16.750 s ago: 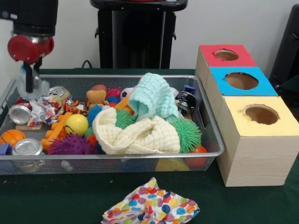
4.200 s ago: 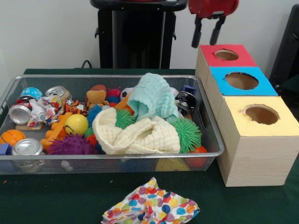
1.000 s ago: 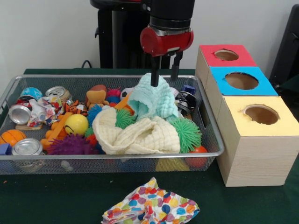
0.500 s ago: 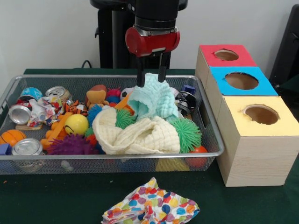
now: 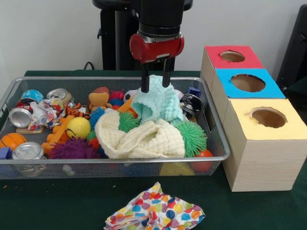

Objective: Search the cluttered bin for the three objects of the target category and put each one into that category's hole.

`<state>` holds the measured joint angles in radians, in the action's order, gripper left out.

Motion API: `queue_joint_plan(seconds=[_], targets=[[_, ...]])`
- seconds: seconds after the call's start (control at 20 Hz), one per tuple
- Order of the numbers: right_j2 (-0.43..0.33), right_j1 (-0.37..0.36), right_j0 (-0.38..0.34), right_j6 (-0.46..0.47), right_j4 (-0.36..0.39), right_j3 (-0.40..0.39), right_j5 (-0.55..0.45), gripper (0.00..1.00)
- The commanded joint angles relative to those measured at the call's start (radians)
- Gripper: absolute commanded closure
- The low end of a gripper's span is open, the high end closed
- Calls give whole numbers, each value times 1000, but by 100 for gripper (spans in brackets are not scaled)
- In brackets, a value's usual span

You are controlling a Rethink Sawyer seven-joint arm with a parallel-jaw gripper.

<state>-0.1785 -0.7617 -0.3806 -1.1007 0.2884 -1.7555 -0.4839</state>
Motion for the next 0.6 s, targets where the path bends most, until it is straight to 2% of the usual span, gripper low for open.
queue_joint_plan(seconds=[0.05, 0.6], targets=[[-59, 54, -8, -51, 71, -27, 41, 0], [-54, 65, -13, -62, 72, -41, 75, 0]])
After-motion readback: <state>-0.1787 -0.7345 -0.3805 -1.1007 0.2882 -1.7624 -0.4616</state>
